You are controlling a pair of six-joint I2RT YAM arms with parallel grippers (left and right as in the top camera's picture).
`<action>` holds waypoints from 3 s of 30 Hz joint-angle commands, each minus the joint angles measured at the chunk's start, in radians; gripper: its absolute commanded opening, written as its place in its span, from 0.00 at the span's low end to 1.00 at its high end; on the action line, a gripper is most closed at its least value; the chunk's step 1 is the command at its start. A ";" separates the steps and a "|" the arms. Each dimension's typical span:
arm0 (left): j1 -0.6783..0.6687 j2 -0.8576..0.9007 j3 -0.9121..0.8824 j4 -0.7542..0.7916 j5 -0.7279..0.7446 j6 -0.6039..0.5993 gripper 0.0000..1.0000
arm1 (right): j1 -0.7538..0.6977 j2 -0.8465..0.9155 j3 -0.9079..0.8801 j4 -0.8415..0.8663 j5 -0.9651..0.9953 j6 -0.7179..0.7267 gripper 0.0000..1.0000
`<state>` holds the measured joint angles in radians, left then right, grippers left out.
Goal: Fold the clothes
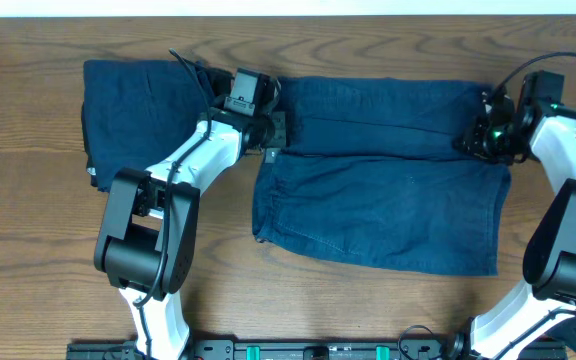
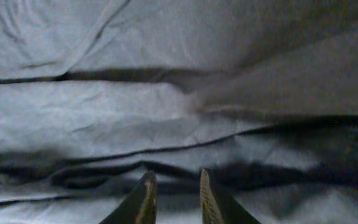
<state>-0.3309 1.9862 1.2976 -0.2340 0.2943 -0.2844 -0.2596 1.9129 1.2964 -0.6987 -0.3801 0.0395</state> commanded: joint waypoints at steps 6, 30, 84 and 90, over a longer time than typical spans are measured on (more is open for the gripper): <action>0.000 -0.002 -0.003 -0.005 0.116 0.006 0.49 | 0.005 -0.010 -0.026 -0.002 0.021 -0.015 0.24; 0.003 -0.026 -0.003 -0.567 0.123 0.121 0.49 | 0.005 -0.009 -0.029 -0.019 0.052 -0.015 0.30; 0.004 -0.169 -0.214 -0.640 0.273 0.138 0.26 | 0.005 -0.009 -0.035 -0.015 0.062 -0.011 0.37; 0.004 -0.175 -0.214 -0.708 0.327 0.146 0.06 | 0.005 -0.009 -0.035 -0.015 0.063 -0.011 0.37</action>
<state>-0.3309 1.8122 1.0851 -0.9073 0.5770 -0.1524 -0.2596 1.9125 1.2675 -0.7139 -0.3206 0.0395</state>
